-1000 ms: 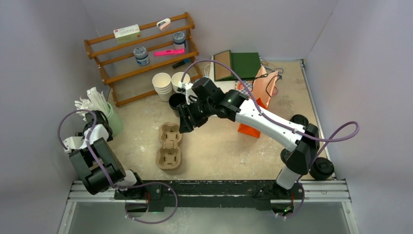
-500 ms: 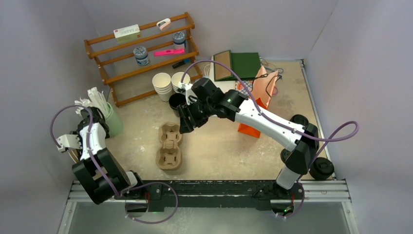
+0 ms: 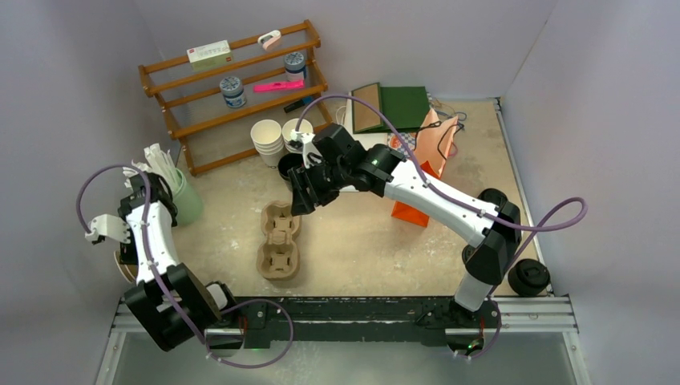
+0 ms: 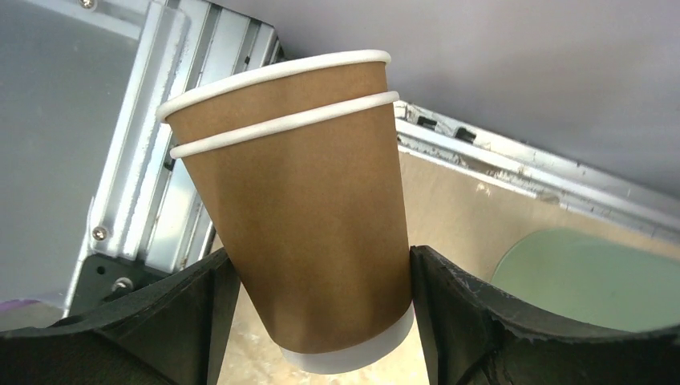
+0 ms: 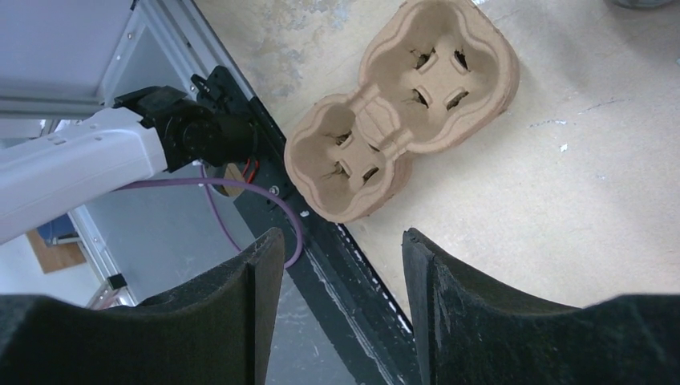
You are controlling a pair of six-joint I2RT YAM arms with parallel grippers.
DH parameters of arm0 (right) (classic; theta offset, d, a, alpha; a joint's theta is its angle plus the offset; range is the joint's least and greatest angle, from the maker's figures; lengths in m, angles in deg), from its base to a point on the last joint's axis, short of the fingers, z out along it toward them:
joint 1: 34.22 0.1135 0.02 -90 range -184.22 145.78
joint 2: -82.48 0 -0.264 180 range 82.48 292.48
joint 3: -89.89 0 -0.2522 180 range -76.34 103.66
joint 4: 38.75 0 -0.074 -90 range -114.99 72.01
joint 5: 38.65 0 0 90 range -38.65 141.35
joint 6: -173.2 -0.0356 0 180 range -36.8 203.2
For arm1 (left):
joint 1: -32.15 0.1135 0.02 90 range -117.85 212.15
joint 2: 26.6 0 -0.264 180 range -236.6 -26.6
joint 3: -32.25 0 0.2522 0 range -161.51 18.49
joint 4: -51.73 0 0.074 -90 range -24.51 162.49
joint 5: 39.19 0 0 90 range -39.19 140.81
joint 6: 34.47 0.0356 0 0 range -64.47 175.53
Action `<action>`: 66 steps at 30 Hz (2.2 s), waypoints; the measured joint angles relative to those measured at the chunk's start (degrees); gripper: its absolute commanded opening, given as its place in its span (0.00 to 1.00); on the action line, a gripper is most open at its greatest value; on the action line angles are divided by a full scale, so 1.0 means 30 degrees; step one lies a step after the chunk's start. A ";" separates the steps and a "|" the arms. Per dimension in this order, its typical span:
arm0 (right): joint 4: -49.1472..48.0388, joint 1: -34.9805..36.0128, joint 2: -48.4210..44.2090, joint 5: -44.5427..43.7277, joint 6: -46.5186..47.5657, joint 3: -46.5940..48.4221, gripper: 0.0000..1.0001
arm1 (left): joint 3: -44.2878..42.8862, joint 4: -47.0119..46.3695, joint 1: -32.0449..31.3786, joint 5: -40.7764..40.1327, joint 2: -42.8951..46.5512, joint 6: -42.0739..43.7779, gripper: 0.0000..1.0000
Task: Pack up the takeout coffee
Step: Pick up the coffee cup from the corner of the board.
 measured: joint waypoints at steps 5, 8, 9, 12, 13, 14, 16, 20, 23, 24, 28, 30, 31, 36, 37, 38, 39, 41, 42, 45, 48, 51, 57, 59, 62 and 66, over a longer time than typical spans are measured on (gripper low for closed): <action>0.0080 0.0000 0.0000 -0.0408 -0.0066 0.0007 0.59 | 0.0685 0.0641 -0.1042 0.1610 0.1676 0.2251 0.41; 0.0248 -0.0007 0.0000 -0.0860 -0.0073 0.0036 0.59 | 0.1013 0.0634 -0.1800 0.3585 0.2200 0.4138 0.37; 0.0284 -0.0015 0.0000 -0.1071 -0.0087 0.0036 0.59 | 0.1049 0.0605 -0.2069 0.4320 0.2280 0.4845 0.38; 0.0299 -0.0058 -0.0022 -0.1537 -0.0146 0.0036 0.59 | 0.1049 0.0656 -0.2798 0.6222 0.2521 0.6390 0.40; 0.0313 -0.0117 -0.0044 -0.1647 -0.0160 0.0036 0.59 | 0.1049 0.0729 -0.2951 0.6645 0.2630 0.6615 0.40; 0.0313 -0.0146 -0.0073 -0.1778 -0.0175 0.0036 0.60 | 0.1086 0.0823 -0.3126 0.7184 0.2812 0.6914 0.40; 0.0328 -0.0270 -0.0211 -0.2120 -0.0255 -0.0015 0.59 | 0.1341 0.1020 -0.3322 0.8298 0.3322 0.7235 0.40; 0.0597 -0.0780 -0.0619 -0.2601 -0.0408 -0.0153 0.60 | 0.2011 0.2047 -0.3483 1.0943 0.4087 0.7657 0.40; 0.0612 -0.1224 -0.0823 -0.2710 -0.0459 -0.0160 0.59 | 0.1843 0.3009 -0.3577 1.2524 0.4583 0.8014 0.40; 0.0597 -0.1392 -0.0896 -0.2703 -0.0488 -0.0182 0.60 | 0.1559 0.3461 -0.3577 1.3034 0.4787 0.8116 0.40; 0.0452 -0.2062 -0.1100 -0.2528 -0.0634 -0.0488 0.60 | -0.0131 0.4401 -0.3621 1.5446 0.5792 0.8590 0.40; 0.0350 -0.2390 -0.1093 -0.2390 -0.0707 -0.0605 0.59 | -0.0597 0.4401 -0.3643 1.7165 0.6419 0.8684 0.43; 0.0284 -0.2565 -0.1100 -0.2237 -0.0780 -0.0663 0.60 | -0.0707 0.4371 -0.3643 1.8156 0.6696 0.8721 0.50; -0.0525 -0.3956 -0.1056 0.0066 -0.1894 -0.0794 0.59 | -0.1872 0.3723 -0.3643 2.2826 0.7242 0.9180 0.55; -0.0801 -0.4408 -0.1013 0.0794 -0.2346 -0.0794 0.59 | -0.2310 0.3286 -0.3643 2.3620 0.7242 0.9391 0.54; -0.1035 -0.4758 -0.0976 0.1268 -0.2674 -0.0787 0.59 | -0.2688 0.2849 -0.3643 2.4254 0.7227 0.9537 0.52; -0.1260 -0.5158 -0.0903 0.1829 -0.3045 -0.0780 0.59 | -0.3016 0.2339 -0.3657 2.4851 0.7198 0.9624 0.50; -0.1472 -0.5756 -0.0670 0.2543 -0.3585 -0.0648 0.59 | -0.3293 0.1056 -0.3767 2.6155 0.7060 0.9836 0.47; -0.1574 -0.6018 -0.0495 0.2856 -0.3847 -0.0539 0.59 | -0.3286 0.0546 -0.3934 2.6644 0.7009 0.9850 0.46; -0.1661 -0.6135 -0.0189 0.3322 -0.4160 -0.0466 0.59 | -0.3191 -0.1443 -0.5377 2.7307 0.6557 0.9471 0.43; -0.1639 -0.6018 -0.0080 0.3606 -0.4299 -0.0430 0.59 | -0.3155 -0.3577 -0.7832 2.7139 0.5741 0.8779 0.41; -0.1566 -0.6003 -0.0073 0.3701 -0.4306 -0.0182 0.59 | -0.3526 -0.5020 -1.1613 2.5747 0.4262 0.8437 0.39; -0.0882 -0.6295 -0.0073 0.3271 -0.4044 0.1319 0.60 | -0.6404 -0.5712 -1.9081 2.1624 -0.0240 1.0491 0.35; -0.0539 -0.6608 -0.0160 0.2761 -0.3738 0.1756 0.60 | -0.6834 -0.5712 -1.9788 2.0167 -0.0809 1.1686 0.34; 0.0000 -0.7329 -0.0612 0.2208 -0.3300 0.1749 0.59 | -0.6747 -0.6062 -1.9934 1.8469 -0.0765 1.3610 0.31; 0.0539 -0.8167 -0.1603 0.1894 -0.3089 0.1450 0.59 | -0.5756 -0.8225 -2.0240 1.7282 -0.0291 1.6349 0.31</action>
